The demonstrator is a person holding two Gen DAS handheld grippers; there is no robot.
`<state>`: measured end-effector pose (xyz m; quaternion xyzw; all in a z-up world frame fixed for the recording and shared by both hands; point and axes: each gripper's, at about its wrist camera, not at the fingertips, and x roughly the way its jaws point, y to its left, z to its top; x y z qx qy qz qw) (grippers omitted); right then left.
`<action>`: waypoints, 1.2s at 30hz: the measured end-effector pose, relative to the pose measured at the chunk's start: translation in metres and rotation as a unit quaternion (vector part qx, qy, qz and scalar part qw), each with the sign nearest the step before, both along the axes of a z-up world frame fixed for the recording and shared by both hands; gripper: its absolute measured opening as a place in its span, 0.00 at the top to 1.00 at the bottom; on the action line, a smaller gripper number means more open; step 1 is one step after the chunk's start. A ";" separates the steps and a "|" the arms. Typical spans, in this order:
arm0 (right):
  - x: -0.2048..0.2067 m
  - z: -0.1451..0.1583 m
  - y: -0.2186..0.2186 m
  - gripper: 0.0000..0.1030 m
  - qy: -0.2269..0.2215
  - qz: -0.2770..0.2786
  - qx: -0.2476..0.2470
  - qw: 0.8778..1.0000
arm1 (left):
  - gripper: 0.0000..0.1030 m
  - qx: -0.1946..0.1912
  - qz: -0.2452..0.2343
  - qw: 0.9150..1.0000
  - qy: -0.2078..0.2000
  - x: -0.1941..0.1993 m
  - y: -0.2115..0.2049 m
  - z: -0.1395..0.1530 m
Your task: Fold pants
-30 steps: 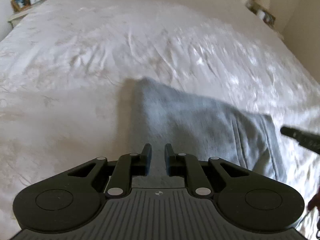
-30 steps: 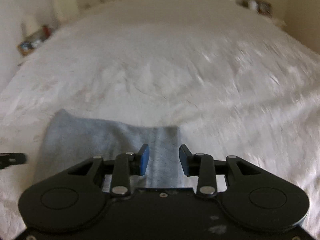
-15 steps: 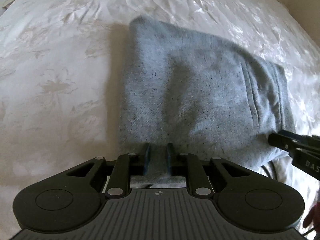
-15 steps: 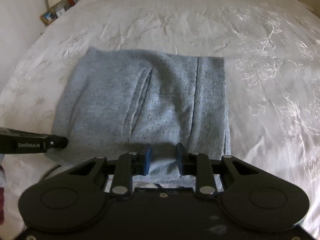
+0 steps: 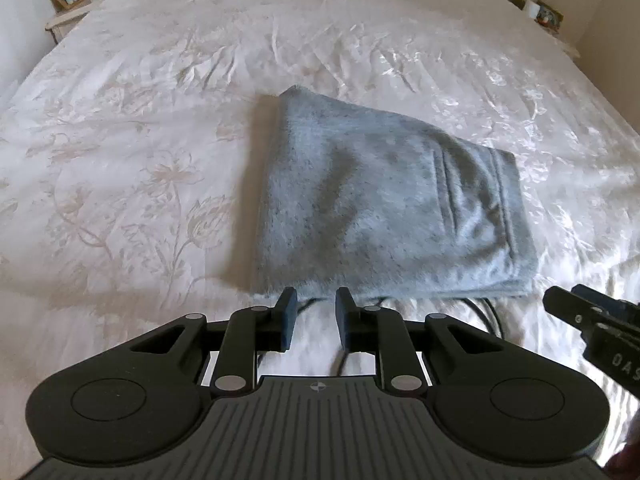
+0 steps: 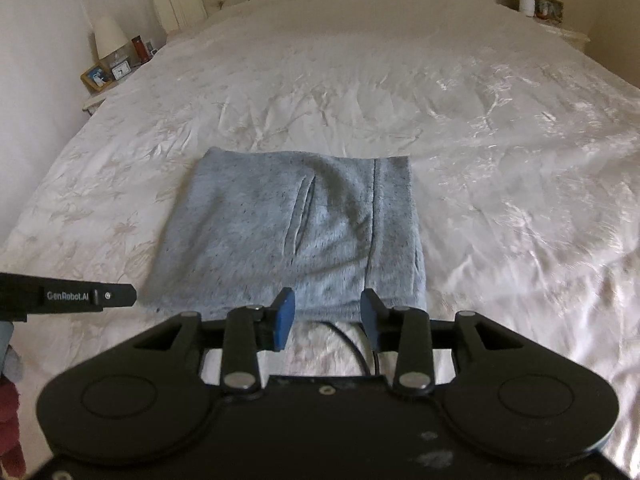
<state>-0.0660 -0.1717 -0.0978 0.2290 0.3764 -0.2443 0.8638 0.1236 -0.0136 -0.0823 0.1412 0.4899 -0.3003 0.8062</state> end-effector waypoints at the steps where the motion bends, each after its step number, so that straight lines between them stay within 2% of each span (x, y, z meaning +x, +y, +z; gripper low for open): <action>1: -0.004 0.003 0.004 0.62 -0.002 -0.003 -0.001 1.000 | 0.80 0.001 -0.003 1.000 -0.004 -0.004 0.000 0.003; 5: -0.019 0.020 0.018 0.61 -0.011 -0.012 -0.011 1.000 | 0.80 0.007 -0.019 0.999 -0.026 -0.020 0.000 0.016; 8: -0.027 0.032 0.028 0.59 -0.019 -0.016 -0.022 0.999 | 0.78 0.010 -0.020 0.999 -0.026 -0.025 0.001 0.024; 15: -0.038 0.058 0.046 0.52 -0.037 -0.017 -0.045 0.998 | 0.78 -0.003 -0.020 0.999 -0.044 -0.037 0.010 0.040; 19: -0.039 0.068 0.050 0.52 -0.045 -0.014 -0.054 0.997 | 0.78 -0.014 -0.018 0.999 -0.048 -0.040 0.013 0.049; 28: -0.035 0.085 0.052 0.51 -0.055 -0.010 -0.066 0.996 | 0.78 -0.023 -0.015 0.998 -0.053 -0.042 0.015 0.057; 36: -0.036 0.083 0.050 0.51 -0.049 -0.010 -0.062 0.997 | 0.78 -0.020 -0.014 0.999 -0.047 -0.044 0.013 0.055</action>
